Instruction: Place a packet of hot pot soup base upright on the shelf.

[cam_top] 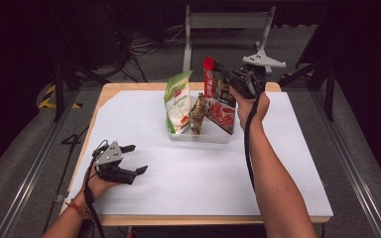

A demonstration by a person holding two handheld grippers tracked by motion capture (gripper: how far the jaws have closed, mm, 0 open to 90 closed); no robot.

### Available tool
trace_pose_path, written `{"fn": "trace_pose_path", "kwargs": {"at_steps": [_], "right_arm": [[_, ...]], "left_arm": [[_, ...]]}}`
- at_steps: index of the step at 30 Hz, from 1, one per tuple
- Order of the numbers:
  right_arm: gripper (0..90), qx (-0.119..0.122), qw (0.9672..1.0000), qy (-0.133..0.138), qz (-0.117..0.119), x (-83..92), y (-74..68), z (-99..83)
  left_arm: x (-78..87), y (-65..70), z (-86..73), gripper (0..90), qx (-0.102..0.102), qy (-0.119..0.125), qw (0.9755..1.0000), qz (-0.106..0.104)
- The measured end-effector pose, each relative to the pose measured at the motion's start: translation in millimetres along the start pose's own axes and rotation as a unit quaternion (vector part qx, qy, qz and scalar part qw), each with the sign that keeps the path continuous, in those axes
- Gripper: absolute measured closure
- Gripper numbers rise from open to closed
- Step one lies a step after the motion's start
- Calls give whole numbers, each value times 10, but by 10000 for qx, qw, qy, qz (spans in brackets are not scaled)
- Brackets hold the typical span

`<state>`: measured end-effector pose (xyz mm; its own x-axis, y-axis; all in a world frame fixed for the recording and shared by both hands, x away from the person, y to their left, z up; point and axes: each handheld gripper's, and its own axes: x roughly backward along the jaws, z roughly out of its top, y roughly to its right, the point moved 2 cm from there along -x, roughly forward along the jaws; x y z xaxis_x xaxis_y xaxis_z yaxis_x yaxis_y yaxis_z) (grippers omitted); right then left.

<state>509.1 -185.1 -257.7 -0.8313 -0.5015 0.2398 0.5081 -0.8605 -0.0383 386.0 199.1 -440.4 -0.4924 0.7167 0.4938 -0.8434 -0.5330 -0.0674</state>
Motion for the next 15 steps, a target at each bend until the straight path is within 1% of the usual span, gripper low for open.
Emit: {"fn": "trace_pose_path", "kwargs": {"at_steps": [3,5,7,9,11,15], "right_arm": [[888,-53,9999,62,-69,-32,51,-16],[888,-181,9997,123,-82,-40,98,-29],[887,-218,9997,101,-98,-59,123,-36],[887,-220,9996,116,-136,-72,129,-51],[887,-264,9995,119,-98,-91,133,-71],[886,-254,9996,76,-76,-132,118,-119]], "left_arm": [[5,-1,-2,150,18,20,10000,-10],[5,-6,-5,149,32,19,10000,2],[7,-8,-7,150,45,26,10000,-3],[10,-4,-6,150,39,30,10000,-5],[11,-3,-5,149,35,28,10000,-10],[19,-1,-10,154,18,8,10000,-6]]}}
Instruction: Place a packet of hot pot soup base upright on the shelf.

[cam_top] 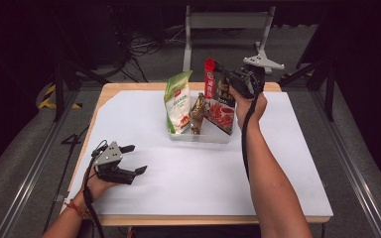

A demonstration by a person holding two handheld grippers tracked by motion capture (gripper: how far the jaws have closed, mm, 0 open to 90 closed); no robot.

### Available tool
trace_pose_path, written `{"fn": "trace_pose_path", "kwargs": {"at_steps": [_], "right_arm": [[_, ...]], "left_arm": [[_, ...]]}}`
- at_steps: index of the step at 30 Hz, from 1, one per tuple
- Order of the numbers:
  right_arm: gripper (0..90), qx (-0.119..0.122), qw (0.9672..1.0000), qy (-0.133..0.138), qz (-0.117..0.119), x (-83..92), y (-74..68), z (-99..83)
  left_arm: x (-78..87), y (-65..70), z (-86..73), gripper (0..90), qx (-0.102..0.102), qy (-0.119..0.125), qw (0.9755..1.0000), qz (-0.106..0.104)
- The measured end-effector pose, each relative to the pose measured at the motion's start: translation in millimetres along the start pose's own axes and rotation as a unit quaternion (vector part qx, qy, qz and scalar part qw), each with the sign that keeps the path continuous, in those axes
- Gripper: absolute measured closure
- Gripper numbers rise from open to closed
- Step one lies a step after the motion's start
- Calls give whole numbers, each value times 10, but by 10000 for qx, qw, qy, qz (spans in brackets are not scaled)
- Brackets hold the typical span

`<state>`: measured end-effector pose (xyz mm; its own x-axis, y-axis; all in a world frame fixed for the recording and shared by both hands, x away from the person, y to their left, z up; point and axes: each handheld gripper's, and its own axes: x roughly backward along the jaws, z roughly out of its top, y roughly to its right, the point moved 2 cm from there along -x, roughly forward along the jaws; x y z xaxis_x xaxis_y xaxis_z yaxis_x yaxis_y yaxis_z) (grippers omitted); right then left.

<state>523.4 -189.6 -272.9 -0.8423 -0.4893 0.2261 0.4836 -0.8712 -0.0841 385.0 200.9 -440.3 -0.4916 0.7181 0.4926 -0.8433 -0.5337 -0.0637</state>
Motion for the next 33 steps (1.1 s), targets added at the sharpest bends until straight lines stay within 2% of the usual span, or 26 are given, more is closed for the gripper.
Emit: {"fn": "trace_pose_path", "kwargs": {"at_steps": [8,11,17,20,33], "right_arm": [[884,-65,9998,-34,158,-36,-3,-140],[884,-4,9998,-16,215,-38,-5,-187],[882,-31,9995,-44,322,-28,-2,-277],[880,-16,9993,-28,361,-6,-5,-303],[875,98,9988,-94,462,103,43,-373]], "left_arm": [[2,-11,-5,154,-1,-15,10000,26],[1,-15,-9,153,-6,-37,10000,38],[6,-20,-8,151,12,-23,10000,59],[3,-20,-9,151,-45,-63,9999,84],[-15,-15,-10,148,-46,-97,9999,49]]}}
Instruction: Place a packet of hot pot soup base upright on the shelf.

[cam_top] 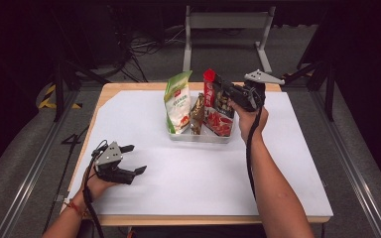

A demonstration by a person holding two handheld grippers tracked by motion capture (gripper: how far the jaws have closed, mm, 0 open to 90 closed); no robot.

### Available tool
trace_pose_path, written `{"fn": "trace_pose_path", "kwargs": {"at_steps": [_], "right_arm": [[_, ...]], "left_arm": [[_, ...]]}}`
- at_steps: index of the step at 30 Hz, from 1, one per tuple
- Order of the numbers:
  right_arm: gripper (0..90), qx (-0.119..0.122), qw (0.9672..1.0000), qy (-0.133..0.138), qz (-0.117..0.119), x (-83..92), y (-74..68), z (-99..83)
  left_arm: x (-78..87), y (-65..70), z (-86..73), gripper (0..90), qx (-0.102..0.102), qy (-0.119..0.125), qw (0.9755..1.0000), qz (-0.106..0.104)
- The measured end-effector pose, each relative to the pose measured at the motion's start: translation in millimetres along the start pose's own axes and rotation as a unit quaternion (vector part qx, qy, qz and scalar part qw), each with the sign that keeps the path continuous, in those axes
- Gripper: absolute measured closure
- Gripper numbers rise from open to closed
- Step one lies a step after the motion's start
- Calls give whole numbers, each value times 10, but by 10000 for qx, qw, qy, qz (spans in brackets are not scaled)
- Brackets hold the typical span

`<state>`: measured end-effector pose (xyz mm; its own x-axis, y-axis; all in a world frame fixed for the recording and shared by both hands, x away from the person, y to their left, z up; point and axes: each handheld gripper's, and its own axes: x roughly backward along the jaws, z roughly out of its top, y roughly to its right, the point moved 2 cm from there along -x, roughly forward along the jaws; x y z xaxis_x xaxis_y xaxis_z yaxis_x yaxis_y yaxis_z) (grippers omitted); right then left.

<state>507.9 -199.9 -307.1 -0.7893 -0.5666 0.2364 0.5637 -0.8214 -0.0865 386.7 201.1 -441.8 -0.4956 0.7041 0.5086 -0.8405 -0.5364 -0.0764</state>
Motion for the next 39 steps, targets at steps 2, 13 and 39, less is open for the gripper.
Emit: {"fn": "trace_pose_path", "kwargs": {"at_steps": [2,13,39], "right_arm": [[872,47,10000,-19,43,15,-2,-10],[862,187,9996,-125,191,102,-9,-61],[819,412,9981,-347,292,260,10,-123]], "left_arm": [[0,-1,-1,148,12,8,10000,11],[-7,-1,1,148,8,-28,10000,9],[3,-1,0,146,16,-15,10000,25]]}}
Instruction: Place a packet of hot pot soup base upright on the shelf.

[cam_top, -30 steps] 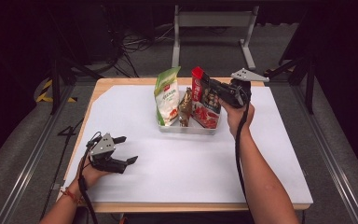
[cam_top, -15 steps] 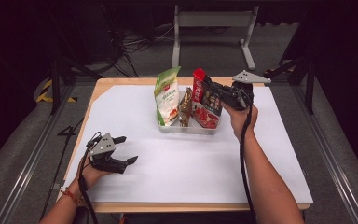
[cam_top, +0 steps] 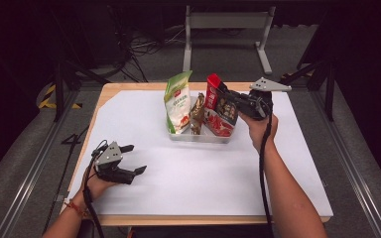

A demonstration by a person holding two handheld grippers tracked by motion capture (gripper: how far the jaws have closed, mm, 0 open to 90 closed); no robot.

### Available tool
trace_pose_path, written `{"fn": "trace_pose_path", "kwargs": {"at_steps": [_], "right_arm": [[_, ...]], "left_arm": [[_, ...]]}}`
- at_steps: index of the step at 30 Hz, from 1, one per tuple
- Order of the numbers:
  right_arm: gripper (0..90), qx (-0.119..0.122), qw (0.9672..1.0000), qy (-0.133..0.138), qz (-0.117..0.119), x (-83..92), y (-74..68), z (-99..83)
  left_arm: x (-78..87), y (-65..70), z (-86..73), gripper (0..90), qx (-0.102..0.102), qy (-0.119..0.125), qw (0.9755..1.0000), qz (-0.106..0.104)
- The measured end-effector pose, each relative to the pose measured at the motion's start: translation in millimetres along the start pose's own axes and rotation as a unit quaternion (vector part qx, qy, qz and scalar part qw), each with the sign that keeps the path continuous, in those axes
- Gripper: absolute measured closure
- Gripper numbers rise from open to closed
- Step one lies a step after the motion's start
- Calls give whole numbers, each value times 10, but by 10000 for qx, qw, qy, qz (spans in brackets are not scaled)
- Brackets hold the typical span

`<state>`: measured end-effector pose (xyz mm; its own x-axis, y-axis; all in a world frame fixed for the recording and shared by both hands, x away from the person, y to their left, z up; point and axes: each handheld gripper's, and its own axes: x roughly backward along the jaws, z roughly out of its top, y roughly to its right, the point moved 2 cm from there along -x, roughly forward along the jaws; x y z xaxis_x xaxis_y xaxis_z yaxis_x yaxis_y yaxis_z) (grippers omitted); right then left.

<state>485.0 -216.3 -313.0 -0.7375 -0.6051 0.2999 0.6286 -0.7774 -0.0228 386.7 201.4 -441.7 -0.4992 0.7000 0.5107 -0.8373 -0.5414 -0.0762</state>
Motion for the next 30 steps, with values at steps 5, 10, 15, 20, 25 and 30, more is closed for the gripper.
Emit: {"fn": "trace_pose_path", "kwargs": {"at_steps": [5,10,15,20,25,30], "right_arm": [[807,-9,10000,-4,15,19,6,-13],[776,79,9999,-65,-35,41,17,-20],[754,134,9998,-115,-25,73,33,-28],[748,199,9997,-151,-18,88,28,-26],[734,297,9994,-193,-60,110,10,-24],[713,375,9990,-219,-110,141,1,-27]], "left_arm": [[1,-3,-1,146,-23,-7,10000,-7],[3,-3,-3,145,-24,-15,10000,6],[-2,6,-2,145,-48,-29,10000,-4],[1,7,-2,146,-53,-28,10000,6],[2,6,-3,146,-73,-32,10000,8],[4,7,-2,145,-82,-44,10000,17]]}}
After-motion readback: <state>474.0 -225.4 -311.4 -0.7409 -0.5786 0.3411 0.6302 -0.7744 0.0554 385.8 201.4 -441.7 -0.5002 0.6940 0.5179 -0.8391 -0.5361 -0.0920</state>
